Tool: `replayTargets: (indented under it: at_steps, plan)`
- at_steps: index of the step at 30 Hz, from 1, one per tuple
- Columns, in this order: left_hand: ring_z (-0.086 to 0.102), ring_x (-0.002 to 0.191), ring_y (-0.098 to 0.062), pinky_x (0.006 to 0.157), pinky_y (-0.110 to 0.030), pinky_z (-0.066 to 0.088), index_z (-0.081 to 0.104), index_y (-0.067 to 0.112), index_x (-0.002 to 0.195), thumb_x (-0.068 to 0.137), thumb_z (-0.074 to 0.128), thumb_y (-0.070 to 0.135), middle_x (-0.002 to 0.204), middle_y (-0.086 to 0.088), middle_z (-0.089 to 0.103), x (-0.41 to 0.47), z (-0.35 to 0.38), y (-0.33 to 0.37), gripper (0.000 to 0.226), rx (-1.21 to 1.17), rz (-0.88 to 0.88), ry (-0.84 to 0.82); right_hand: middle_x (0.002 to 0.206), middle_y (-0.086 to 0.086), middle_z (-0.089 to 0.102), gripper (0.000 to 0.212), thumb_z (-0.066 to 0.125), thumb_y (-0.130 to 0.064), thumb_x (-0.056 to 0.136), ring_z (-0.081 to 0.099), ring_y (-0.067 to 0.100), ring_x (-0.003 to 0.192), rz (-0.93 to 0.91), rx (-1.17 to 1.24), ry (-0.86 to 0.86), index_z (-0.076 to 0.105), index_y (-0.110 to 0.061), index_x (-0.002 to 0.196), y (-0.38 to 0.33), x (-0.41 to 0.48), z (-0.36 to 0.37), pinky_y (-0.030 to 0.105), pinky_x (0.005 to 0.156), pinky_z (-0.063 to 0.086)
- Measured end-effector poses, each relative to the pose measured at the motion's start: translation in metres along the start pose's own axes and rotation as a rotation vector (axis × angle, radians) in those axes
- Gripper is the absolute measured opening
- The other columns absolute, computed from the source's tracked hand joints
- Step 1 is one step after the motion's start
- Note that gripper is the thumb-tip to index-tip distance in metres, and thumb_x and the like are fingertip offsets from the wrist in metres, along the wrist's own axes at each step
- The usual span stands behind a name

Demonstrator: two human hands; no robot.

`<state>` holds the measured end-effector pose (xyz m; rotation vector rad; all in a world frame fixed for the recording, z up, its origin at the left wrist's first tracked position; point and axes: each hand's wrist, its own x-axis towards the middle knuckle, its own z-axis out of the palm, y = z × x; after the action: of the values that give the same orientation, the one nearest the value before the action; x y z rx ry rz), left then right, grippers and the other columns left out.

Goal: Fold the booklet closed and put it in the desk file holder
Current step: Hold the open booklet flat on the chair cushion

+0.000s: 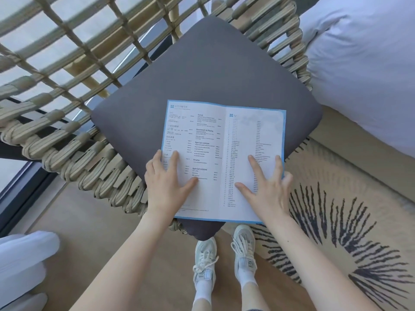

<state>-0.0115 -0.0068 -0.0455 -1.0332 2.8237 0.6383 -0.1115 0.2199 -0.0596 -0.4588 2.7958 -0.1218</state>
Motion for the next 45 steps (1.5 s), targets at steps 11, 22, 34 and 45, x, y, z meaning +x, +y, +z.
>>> replayTargets:
  at_steps: [11, 22, 34, 45]
  plan:
    - [0.028, 0.123, -0.037, 0.102, -0.051, 0.031, 0.046, 0.019, 0.136, 0.076, 0.072, 0.04, 0.142, -0.024, 0.033, -0.016, 0.009, 0.023, 0.069, -0.141, -0.232, 0.061, 0.162, 0.017, 0.012, 0.076, 0.044, -0.074, 0.083, 0.024, 0.038, 0.117, -0.208, -0.187, -0.03, 0.026, -0.047, 0.152, 0.004, 0.06, -0.034, 0.051, 0.098, 0.033]
    - [0.026, 0.127, -0.039, 0.105, -0.054, 0.028, 0.045, 0.018, 0.139, 0.079, 0.071, 0.039, 0.146, -0.025, 0.03, -0.011, 0.032, 0.073, 0.069, -0.183, -0.576, 0.174, 0.162, 0.022, 0.016, 0.075, 0.043, -0.072, 0.084, 0.024, 0.045, 0.124, -0.554, -0.212, -0.063, 0.027, -0.044, 0.153, 0.007, 0.147, -0.058, 0.058, 0.106, 0.023]
    - [0.028, 0.131, -0.046, 0.102, -0.062, 0.028, 0.04, 0.012, 0.144, 0.085, 0.067, 0.04, 0.149, -0.031, 0.029, -0.001, 0.052, 0.113, 0.07, -0.061, -0.703, 0.192, 0.164, 0.021, 0.01, 0.072, 0.037, -0.068, 0.09, 0.002, 0.049, 0.147, -0.825, -0.177, -0.151, 0.021, -0.041, 0.155, 0.02, 0.213, -0.066, 0.057, 0.118, 0.014]
    - [0.013, 0.145, -0.044, 0.114, -0.055, 0.014, 0.018, 0.013, 0.155, 0.098, 0.031, 0.048, 0.159, -0.029, 0.012, -0.004, 0.083, 0.118, 0.068, 0.033, -0.701, 0.192, 0.163, 0.025, 0.014, 0.062, 0.039, -0.054, 0.098, 0.006, 0.052, 0.148, -0.985, -0.134, 0.0, 0.027, -0.035, 0.155, 0.035, 0.233, -0.045, 0.054, 0.12, 0.008]
